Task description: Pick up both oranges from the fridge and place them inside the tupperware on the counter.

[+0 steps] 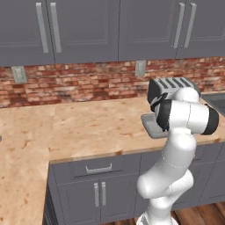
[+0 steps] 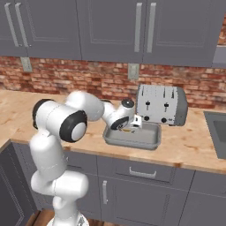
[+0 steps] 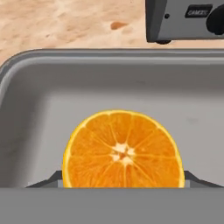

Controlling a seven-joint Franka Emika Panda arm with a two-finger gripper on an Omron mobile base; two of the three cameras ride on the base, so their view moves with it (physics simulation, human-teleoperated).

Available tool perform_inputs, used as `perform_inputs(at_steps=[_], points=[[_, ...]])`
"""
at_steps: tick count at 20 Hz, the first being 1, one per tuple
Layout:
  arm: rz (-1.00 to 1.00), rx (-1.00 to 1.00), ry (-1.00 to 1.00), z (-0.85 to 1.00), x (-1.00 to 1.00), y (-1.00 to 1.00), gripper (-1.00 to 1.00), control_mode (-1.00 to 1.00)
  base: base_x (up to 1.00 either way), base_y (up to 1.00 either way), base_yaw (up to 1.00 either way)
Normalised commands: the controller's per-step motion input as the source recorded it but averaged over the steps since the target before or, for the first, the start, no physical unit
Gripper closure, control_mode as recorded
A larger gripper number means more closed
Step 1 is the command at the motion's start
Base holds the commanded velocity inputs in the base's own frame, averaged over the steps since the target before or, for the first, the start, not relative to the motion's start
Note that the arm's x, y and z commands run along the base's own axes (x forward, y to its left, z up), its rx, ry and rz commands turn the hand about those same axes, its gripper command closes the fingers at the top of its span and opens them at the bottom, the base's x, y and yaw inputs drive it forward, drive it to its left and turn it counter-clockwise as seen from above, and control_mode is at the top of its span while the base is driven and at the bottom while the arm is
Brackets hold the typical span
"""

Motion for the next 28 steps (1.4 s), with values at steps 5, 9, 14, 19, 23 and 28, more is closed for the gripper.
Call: perform_inputs(at_steps=[5,9,14,19,23,28], points=[[0.05,0.01,0.0,-0.38,0.42,-0.08,1.0,-1.0,0.0,0.0,0.0],[0.04,0.0,0.0,-0.5,0.38,0.0,1.0,-1.0,0.0,0.0,0.0],[0.01,0.0,0.0,-0.24,0.22,0.0,-1.0,-1.0,0.0,0.0,0.0],[0.0,0.0,0.01,0.25,-0.04,0.0,-1.0,-1.0,0.0,0.0,0.0],[0.0,0.0,0.05,0.69,-0.44,0.0,-1.0,-1.0,0.0,0.0,0.0],[0.0,-0.02,0.07,0.75,-0.49,0.06,-1.0,-1.0,0.0,0.0,0.0]])
